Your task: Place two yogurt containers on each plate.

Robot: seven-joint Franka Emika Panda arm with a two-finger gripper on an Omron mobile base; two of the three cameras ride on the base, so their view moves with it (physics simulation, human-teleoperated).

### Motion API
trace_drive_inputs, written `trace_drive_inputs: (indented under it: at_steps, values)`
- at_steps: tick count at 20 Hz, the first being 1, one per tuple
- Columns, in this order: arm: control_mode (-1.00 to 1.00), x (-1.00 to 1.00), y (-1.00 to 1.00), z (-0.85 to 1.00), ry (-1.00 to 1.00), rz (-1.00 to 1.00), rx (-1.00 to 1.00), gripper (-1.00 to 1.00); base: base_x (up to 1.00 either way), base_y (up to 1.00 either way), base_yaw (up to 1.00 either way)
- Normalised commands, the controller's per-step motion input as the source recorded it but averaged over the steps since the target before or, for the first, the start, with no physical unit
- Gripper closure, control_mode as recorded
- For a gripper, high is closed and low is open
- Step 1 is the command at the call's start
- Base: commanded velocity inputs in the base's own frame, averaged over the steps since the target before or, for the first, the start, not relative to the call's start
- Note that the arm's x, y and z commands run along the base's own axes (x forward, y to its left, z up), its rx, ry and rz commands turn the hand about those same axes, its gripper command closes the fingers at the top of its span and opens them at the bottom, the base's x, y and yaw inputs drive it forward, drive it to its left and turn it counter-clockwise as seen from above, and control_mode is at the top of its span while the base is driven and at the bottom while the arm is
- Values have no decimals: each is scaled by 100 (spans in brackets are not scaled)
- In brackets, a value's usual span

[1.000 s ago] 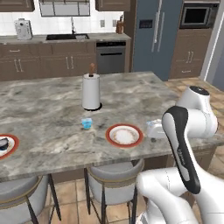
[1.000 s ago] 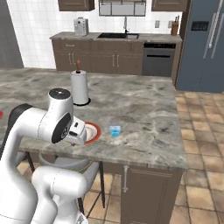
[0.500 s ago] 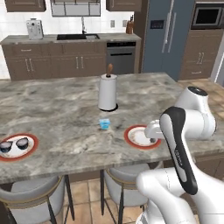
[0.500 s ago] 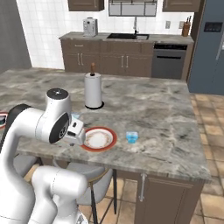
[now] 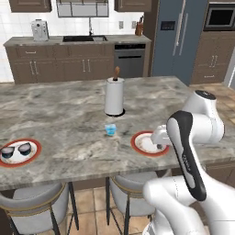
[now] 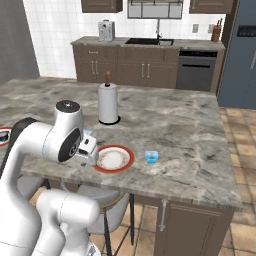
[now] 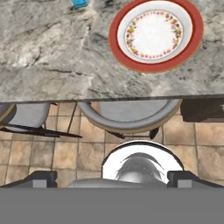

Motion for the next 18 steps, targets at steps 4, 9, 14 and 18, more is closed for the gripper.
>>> trace_drive_inputs:
  at_steps: [4,9,14,18]
  values:
    - [-100,91,37,-3,17,1,-8,-100,0,0,0]
    - [-100,100,47,-23,12,6,-3,-100,0,0,0]
    - [-100,100,62,-17,11,3,-1,-100,0,0,0]
    - [-100,100,66,-14,2,0,0,-100,0,0,0]
